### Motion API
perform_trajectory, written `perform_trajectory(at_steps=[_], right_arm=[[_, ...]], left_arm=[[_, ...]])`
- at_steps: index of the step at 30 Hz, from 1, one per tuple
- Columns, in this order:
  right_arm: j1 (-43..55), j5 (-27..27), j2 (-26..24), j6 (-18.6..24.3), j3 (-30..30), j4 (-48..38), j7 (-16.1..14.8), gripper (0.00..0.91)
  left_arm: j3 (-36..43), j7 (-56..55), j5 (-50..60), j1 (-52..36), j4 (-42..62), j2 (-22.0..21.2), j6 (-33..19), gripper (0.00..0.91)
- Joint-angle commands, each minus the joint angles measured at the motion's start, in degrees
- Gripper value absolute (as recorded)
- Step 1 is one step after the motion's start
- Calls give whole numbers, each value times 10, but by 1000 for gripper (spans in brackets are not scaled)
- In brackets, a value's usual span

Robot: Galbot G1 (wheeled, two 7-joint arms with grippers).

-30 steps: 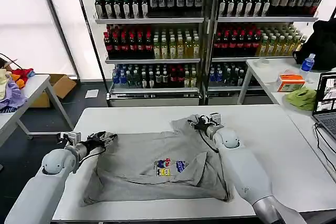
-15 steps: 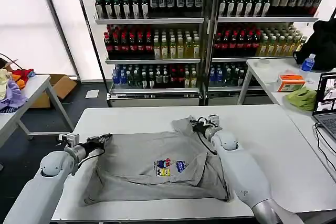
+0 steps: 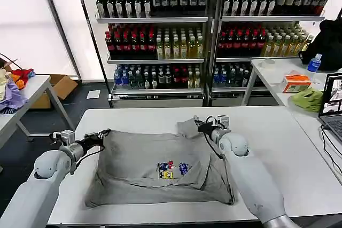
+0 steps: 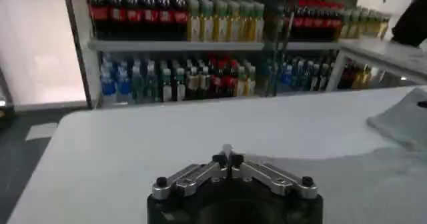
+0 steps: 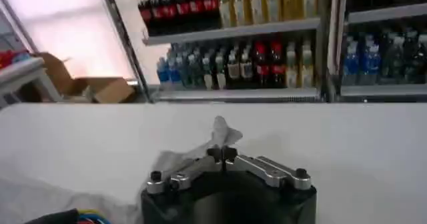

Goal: Fold and organize the clothes.

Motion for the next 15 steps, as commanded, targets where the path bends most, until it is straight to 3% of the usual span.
perform_trajectory(at_steps=[1, 9, 15], right_arm=[[-111, 56, -45, -6, 59, 209, 27, 0], [-314, 63, -110, -6, 164, 359, 26, 0], [-445, 53, -101, -5, 213, 402, 34, 0]], left_arm=[[-53, -24, -31, 86, -147, 10, -2, 20], [-109, -54, 6, 211, -261, 16, 26, 20], [-155, -65, 38, 324, -305, 15, 49, 20]])
